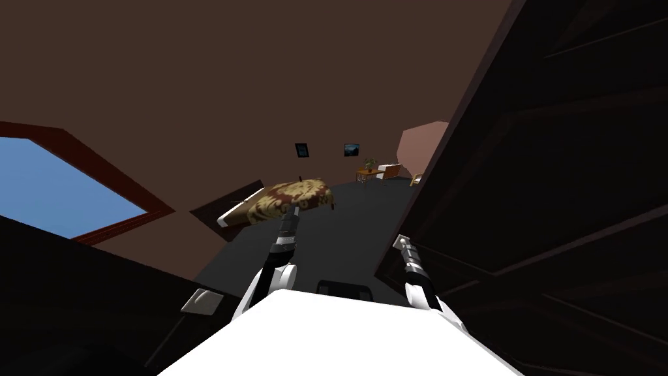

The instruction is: Push the door open

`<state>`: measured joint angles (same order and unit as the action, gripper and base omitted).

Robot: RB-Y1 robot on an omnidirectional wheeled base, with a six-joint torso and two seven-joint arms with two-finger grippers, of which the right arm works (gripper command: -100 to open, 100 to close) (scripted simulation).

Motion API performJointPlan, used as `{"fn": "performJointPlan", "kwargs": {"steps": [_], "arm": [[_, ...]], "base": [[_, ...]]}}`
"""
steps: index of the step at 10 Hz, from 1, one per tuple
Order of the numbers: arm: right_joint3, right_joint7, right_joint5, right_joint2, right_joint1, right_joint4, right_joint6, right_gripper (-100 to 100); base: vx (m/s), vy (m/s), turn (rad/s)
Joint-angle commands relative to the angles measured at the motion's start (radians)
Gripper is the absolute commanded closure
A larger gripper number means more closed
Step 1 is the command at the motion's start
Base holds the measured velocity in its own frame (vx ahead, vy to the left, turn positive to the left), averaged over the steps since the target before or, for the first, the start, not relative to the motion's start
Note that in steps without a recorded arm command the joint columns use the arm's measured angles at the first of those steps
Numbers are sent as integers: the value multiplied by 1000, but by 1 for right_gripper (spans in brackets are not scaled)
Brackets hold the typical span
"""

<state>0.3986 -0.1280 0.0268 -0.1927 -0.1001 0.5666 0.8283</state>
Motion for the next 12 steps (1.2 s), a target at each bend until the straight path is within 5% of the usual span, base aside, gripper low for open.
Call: {"fn": "performJointPlan", "kwargs": {"steps": [1,12], "arm": [[27,9,16,-12,4,2,1,100],[81,38,50,-13,4,-20,0,100]], "base": [[230,11,-54],[139,16,-38]]}}
